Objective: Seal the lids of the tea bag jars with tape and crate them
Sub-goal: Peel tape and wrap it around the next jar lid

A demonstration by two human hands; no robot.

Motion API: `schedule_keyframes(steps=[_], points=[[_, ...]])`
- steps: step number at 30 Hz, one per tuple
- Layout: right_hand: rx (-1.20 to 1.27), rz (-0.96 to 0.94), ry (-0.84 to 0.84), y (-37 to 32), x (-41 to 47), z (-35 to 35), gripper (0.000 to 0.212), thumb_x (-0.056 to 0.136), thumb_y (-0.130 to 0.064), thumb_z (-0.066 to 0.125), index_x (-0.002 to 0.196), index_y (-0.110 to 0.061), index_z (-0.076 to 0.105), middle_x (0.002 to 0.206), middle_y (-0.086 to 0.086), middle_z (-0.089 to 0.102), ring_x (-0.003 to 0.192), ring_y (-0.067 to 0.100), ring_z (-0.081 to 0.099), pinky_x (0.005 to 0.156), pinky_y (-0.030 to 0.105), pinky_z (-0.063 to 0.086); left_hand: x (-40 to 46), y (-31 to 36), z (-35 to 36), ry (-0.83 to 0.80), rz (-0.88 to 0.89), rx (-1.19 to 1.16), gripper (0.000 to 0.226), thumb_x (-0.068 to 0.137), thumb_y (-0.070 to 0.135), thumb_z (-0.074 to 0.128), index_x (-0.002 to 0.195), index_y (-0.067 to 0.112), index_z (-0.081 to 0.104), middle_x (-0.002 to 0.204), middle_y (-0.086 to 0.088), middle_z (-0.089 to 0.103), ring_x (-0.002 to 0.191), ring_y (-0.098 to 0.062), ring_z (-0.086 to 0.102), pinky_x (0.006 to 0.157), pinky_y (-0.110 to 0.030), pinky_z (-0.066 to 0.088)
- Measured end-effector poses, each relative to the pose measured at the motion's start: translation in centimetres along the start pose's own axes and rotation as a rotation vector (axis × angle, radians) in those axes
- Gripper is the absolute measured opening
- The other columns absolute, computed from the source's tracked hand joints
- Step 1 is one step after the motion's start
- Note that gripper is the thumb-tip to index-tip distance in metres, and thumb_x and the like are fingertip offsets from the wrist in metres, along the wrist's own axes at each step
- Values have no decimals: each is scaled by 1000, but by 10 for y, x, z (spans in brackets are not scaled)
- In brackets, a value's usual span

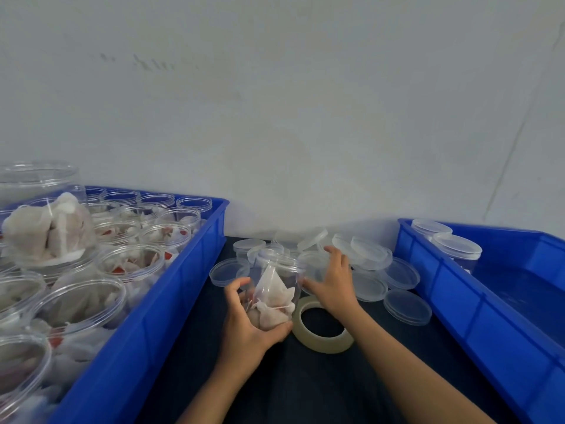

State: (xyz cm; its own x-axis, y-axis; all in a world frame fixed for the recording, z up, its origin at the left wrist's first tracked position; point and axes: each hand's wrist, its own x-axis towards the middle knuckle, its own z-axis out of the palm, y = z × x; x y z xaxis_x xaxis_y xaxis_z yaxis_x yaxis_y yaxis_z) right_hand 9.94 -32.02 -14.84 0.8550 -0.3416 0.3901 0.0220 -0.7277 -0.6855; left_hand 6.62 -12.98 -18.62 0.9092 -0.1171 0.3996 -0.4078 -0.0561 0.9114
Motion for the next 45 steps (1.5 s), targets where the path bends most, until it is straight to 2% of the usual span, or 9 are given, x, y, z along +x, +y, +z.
schedule_keyframes(steps=[8,14,17,21,26,29,36,39,45], points=[[424,141,-13,-2,6,-25,77,77,-26,81,138,-19,34,132,9,42,118,25,47,95,37,45,-5,5,-4,0,-31,-58,88,54,25,94,118,56,43,119,18,55,99,-5,61,75,-26,55],[87,-84,-33,-1,-12,-56,100,64,-22,89,142,-24,26,138,5,33,126,24,40,106,46,40,-2,11,-6,-10,-113,-128,94,38,57,82,124,44,46,125,7,48,110,-14,57,87,-35,55],[144,-89,-210,2,-24,-62,107,65,-16,89,145,-29,18,143,5,29,131,22,37,108,42,39,-2,14,-7,-7,-162,-179,91,37,52,93,106,35,37,117,4,46,103,-16,57,75,-26,52],[374,9,-426,-9,-17,-76,105,67,-11,86,143,-36,19,131,6,45,118,18,51,79,20,50,2,8,-13,12,-243,-330,87,41,39,96,105,29,38,119,-7,51,104,-26,61,85,-40,54],[772,26,-445,-13,-18,-71,100,63,-19,86,143,-38,30,131,13,54,115,28,61,100,49,49,7,3,-12,-25,-285,-475,97,30,33,88,112,37,36,117,-12,57,100,-29,66,82,-39,53],[953,72,-456,-14,-23,-55,74,71,-33,75,138,-31,43,129,14,58,112,30,62,93,49,52,5,3,-9,-70,-269,-434,99,34,35,86,118,46,35,118,-10,58,98,-25,69,84,-40,54],[833,-40,-282,-25,-41,-25,33,90,-53,44,115,-43,62,116,-19,66,107,2,63,74,20,54,2,7,-7,-43,-232,-392,110,44,50,76,139,53,21,127,12,55,119,-15,55,111,-46,35],[854,-81,-193,-30,-46,-18,37,95,-50,42,123,-33,59,120,-16,63,111,6,61,76,24,55,3,8,-7,-10,-220,-485,123,45,44,85,147,50,17,109,22,69,109,-9,64,108,-44,39],[879,-139,-31,-37,-58,-5,38,100,-35,40,128,-13,53,121,8,59,108,17,61,76,30,56,3,12,-2,60,-171,-435,77,76,50,70,141,52,30,120,29,59,105,10,60,87,-21,46]])
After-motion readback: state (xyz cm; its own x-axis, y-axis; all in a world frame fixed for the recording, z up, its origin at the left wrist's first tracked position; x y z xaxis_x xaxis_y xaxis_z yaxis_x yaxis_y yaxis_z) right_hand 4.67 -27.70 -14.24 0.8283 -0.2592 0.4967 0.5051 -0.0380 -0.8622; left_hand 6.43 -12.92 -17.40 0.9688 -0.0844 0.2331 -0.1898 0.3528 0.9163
